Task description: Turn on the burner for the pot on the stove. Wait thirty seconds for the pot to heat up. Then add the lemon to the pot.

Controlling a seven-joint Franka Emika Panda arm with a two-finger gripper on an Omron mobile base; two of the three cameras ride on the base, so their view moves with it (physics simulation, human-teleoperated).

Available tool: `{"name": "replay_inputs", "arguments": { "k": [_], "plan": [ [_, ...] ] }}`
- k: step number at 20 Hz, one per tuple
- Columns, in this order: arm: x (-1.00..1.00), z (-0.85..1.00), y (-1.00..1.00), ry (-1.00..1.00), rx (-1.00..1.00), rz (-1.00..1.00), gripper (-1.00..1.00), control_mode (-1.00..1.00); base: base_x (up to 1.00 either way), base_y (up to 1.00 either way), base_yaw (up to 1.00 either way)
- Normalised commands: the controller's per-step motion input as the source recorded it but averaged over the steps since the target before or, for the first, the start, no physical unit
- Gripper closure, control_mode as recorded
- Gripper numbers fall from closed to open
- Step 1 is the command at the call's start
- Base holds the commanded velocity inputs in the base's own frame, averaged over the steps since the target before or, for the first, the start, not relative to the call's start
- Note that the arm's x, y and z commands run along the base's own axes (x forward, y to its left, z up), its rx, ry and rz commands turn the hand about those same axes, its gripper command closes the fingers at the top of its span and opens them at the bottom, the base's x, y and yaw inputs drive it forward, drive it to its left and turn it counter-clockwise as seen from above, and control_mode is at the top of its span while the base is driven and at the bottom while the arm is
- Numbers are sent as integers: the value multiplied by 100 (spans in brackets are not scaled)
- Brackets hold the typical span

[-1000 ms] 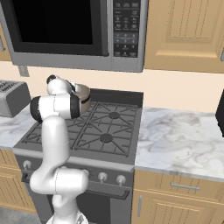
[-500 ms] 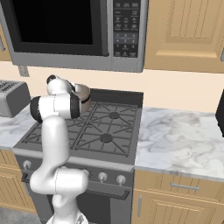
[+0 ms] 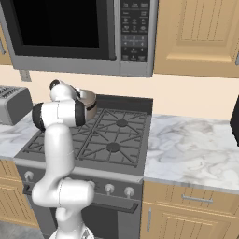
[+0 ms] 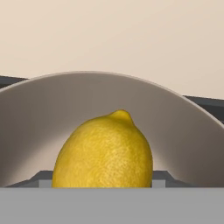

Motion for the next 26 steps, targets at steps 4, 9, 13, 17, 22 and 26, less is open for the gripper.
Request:
{"name": "replay_inputs", "arguments": {
  "k": [4, 9, 13, 17, 22, 26],
  "plan": [
    [0, 0, 0, 0, 0, 0, 100, -100, 0, 0, 0],
    [0, 0, 0, 0, 0, 0, 100, -100, 0, 0, 0],
    [5, -1, 0, 1, 0, 0, 100, -100, 0, 0, 0],
    [33, -10, 1, 4, 0, 0, 100, -100, 0, 0, 0],
    [57, -10, 12, 10, 0, 0, 100, -100, 0, 0, 0],
    [57, -7, 20, 9, 0, 0, 100, -100, 0, 0, 0]
  ]
}}
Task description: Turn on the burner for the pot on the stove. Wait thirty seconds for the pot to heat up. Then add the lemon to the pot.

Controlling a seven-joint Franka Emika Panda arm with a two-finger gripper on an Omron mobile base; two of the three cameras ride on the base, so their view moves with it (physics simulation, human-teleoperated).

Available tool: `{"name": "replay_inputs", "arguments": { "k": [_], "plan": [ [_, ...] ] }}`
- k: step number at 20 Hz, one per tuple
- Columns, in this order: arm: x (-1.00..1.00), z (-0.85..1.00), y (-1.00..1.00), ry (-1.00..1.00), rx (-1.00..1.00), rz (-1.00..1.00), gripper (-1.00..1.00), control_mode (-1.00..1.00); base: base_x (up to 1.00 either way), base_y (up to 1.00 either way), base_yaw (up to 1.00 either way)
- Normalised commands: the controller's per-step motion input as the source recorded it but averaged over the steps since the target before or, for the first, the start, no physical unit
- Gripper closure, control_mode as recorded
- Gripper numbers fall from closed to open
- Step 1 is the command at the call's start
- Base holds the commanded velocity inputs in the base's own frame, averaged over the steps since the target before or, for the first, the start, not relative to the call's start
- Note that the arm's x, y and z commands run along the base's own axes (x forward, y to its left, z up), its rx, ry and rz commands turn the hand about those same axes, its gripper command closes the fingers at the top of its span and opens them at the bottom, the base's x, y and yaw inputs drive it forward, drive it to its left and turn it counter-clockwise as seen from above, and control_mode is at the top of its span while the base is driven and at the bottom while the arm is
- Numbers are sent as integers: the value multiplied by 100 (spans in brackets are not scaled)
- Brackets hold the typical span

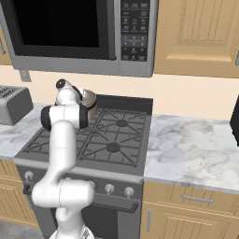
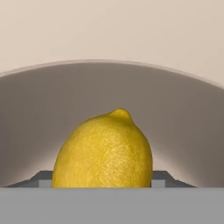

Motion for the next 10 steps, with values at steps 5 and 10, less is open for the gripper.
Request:
{"name": "replay_inputs", "arguments": {
  "k": [5, 10],
  "plan": [
    [47, -6, 20, 8, 0, 0, 100, -100, 0, 0, 0],
    [2, -23, 1, 6, 0, -1, -100, -100, 0, 0, 0]
  ]
}}
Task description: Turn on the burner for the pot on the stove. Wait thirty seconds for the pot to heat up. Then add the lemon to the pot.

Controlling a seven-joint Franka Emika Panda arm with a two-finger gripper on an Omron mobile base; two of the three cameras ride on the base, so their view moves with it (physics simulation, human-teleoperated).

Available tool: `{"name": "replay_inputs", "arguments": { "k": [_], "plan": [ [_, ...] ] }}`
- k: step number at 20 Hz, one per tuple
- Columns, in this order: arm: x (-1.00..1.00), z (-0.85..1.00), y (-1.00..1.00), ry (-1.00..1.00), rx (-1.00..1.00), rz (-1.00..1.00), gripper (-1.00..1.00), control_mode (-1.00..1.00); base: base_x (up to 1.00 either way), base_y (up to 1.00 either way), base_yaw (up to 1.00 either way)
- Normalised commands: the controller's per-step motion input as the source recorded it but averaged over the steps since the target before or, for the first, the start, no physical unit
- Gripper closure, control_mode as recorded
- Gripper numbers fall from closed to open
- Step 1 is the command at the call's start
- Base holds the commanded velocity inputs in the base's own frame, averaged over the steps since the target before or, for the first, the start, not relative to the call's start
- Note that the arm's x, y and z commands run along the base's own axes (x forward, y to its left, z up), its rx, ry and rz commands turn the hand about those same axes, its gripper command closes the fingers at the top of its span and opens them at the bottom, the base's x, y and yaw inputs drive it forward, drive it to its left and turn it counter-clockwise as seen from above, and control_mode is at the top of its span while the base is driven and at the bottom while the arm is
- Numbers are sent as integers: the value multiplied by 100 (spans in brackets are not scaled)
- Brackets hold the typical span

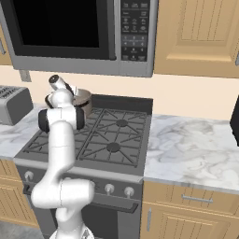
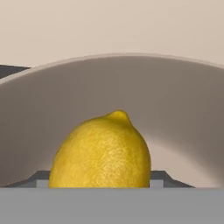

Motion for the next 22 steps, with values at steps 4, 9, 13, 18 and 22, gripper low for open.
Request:
{"name": "replay_inputs", "arguments": {
  "k": [4, 9, 13, 18, 22],
  "plan": [
    [-22, -4, -14, 0, 0, -6, -100, -100, 0, 0, 0],
    [-35, 5, -59, -8, 0, -6, -100, -100, 0, 0, 0],
    [-69, 17, -41, -24, 0, -1, -100, -100, 0, 0, 0],
    [-97, 37, -21, -38, 0, 0, -100, -100, 0, 0, 0],
    [-100, 63, -3, -42, 2, 0, -100, -100, 0, 0, 0]
  ]
}}
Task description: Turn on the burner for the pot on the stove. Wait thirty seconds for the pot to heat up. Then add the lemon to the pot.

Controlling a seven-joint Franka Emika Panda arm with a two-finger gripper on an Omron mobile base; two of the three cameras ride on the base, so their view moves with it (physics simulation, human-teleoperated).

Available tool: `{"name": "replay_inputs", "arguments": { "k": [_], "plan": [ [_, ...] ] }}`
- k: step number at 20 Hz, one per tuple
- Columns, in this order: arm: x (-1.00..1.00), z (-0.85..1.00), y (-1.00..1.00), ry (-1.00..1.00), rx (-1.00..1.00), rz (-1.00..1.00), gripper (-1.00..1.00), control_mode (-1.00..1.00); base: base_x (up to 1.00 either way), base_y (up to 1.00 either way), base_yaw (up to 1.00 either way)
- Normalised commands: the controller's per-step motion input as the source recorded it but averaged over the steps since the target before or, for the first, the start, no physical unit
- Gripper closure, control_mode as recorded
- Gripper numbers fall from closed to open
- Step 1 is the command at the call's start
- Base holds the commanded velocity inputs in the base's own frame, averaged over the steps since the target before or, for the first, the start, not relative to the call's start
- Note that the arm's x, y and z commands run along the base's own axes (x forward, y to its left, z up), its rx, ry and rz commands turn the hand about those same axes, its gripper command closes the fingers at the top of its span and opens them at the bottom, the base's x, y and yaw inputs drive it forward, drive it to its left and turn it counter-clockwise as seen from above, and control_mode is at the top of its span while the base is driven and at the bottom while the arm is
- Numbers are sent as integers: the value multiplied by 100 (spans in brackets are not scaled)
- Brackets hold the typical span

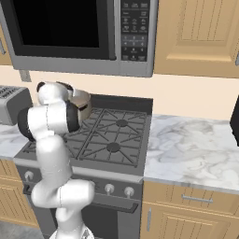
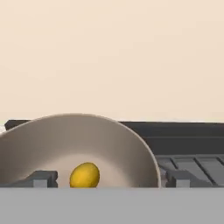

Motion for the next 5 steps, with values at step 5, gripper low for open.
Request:
{"name": "replay_inputs", "arguments": {
  "k": [5],
  "plan": [
    [-100, 78, -1, -28, 7, 0, -100, -100, 0, 0, 0]
  ]
}}
